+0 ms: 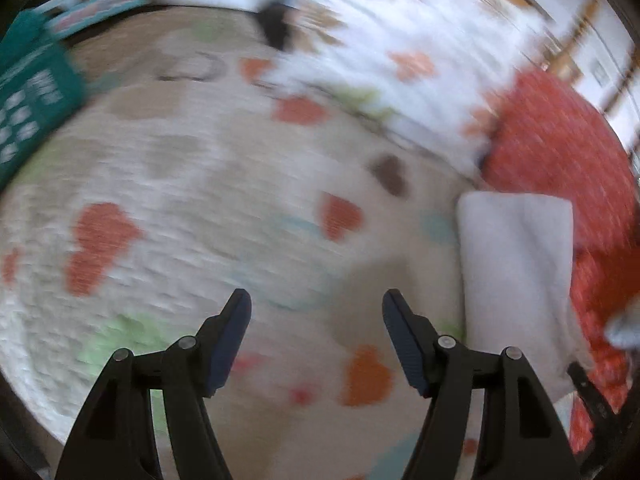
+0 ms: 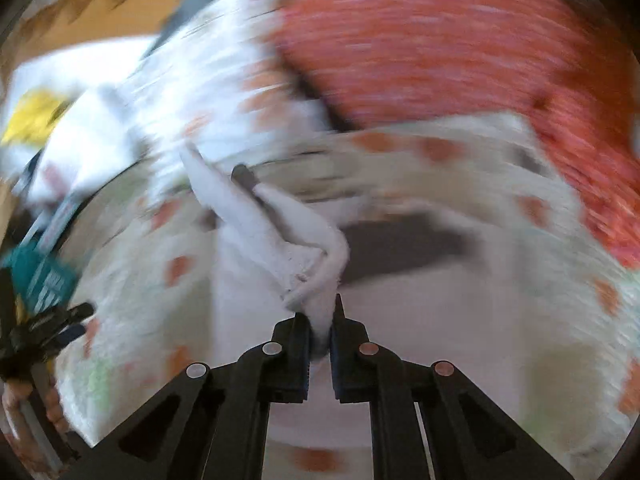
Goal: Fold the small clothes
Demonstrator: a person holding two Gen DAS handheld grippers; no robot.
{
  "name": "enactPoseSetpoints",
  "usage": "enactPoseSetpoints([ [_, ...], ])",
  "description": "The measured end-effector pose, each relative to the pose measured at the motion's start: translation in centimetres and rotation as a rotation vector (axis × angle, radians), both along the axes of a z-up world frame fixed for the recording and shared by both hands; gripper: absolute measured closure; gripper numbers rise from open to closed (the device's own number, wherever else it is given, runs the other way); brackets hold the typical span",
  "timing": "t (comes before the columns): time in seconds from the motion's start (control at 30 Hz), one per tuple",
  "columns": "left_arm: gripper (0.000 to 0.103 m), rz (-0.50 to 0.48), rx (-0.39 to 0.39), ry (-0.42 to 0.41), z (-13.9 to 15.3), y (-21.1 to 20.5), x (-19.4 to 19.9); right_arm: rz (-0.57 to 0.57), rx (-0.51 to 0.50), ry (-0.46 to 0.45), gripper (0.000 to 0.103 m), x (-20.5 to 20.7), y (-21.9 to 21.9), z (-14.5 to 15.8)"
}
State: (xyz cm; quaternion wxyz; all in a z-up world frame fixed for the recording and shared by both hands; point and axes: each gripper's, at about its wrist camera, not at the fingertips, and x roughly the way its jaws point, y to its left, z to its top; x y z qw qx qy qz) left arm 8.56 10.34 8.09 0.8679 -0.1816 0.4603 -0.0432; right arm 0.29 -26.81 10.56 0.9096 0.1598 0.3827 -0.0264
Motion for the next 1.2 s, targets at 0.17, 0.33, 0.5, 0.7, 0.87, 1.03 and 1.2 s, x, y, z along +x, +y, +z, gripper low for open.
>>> enactPoseSetpoints([
  [0.17, 0.036, -0.234, 0.017, 0.013, -1.3, -9.9, -0.7, -0.159, -0.038, 0.169, 0.095, -3.9, -7.9, -4.2],
  [0.33, 0.036, -0.373, 0.063, 0.034, -2.9, -16.5, -2.1, -0.134, -0.048, 0.212, 0.095, -4.2, -8.6, -5.5],
  [0.5, 0.036, -0.431, 0.068, 0.069, -4.7, -19.6, -2.4, -0.115, -0.033, 0.214, 0.087, -4.5, -8.1, -5.9],
  [0.7, 0.036, -0.459, 0.123, 0.097, -6.3, -21.4, -2.6, -0.242, 0.100, 0.174, 0.062, -5.8, -12.4, -5.7],
  [0.87, 0.036, -0.461, 0.094, 0.110, -6.2, -21.1, -2.4, -0.259, 0.139, 0.109, 0.046, -5.4, -13.9, -5.6],
  [1.03, 0.027, -0.396, -0.076, 0.137, -6.5, -19.1, -0.5, -0.214, 0.236, 0.133, 0.042, -1.5, -15.0, -7.2],
  [1.2, 0.017, -0.394, -0.192, 0.103, -7.0, -19.3, 0.7, -0.140, 0.343, 0.179, 0.038, 2.2, -15.4, -9.8],
])
